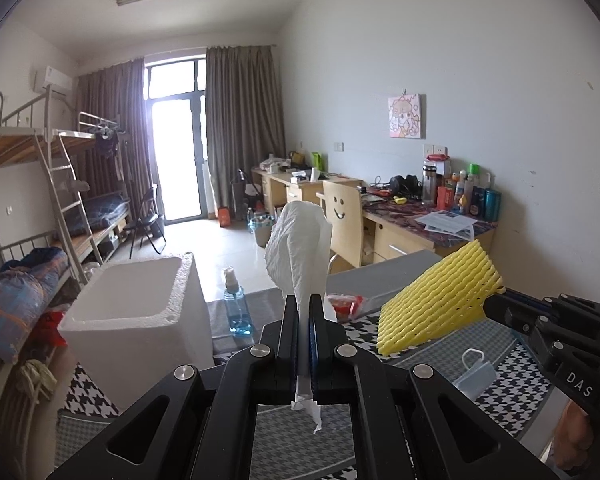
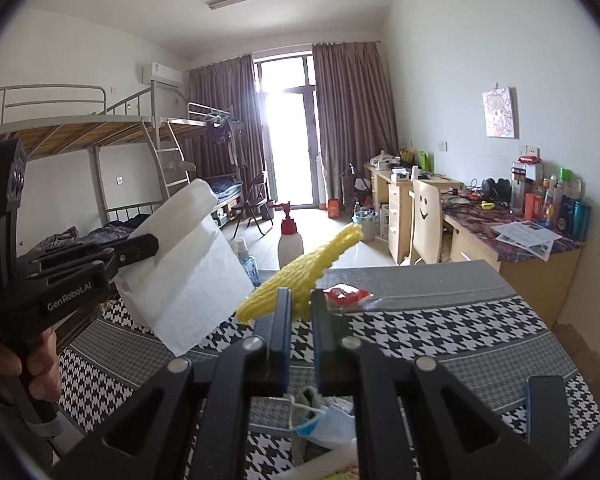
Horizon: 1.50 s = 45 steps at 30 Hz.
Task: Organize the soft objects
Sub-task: 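Carry the white bag and yellow foam sleeve over to the white foam box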
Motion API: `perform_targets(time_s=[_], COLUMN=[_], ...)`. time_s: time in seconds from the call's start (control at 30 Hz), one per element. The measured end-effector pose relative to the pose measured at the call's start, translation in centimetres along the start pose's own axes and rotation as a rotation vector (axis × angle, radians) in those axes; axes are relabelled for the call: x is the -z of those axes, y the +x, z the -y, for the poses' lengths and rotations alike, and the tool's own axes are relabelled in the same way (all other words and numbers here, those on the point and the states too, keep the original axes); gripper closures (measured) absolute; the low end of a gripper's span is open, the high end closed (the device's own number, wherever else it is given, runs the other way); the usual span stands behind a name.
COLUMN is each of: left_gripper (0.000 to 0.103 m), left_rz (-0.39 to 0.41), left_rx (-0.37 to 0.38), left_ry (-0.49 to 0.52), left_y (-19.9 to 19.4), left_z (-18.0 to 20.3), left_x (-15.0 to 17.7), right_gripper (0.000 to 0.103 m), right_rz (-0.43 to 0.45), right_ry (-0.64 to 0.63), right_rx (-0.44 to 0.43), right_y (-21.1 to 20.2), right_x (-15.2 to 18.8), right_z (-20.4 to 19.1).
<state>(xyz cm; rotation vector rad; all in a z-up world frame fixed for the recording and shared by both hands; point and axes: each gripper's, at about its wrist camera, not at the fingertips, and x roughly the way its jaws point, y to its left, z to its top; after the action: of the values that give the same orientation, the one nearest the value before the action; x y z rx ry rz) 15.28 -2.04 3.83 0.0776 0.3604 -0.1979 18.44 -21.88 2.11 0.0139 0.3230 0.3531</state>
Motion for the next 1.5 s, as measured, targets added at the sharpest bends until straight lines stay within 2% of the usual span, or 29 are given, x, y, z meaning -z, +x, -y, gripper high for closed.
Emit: perform_targets(time_s=[0.53, 0.67, 1.5], left_gripper=[0.098, 0.098, 0.098], left_rz=[0.011, 0.027, 0.041], left_rx=[-0.066, -0.08, -0.235], left_ry=[-0.045, -0.048, -0.114], left_y=[0.4, 0.2, 0.7], left_z=[-2.7, -3.2, -7.7], left_x=[-1.9, -2.5, -5.1], right_gripper=[0.091, 0.091, 0.091], right_rz=[-0.006, -0.011, -0.015], right_ry=[-0.064, -0.065, -0.151], right_rx=[-0.045, -0.086, -0.164], right_y=[2.4, 3.1, 7.1], right_x=[-3.2, -3.7, -7.2], right_z=[-2.7, -3.2, -5.8])
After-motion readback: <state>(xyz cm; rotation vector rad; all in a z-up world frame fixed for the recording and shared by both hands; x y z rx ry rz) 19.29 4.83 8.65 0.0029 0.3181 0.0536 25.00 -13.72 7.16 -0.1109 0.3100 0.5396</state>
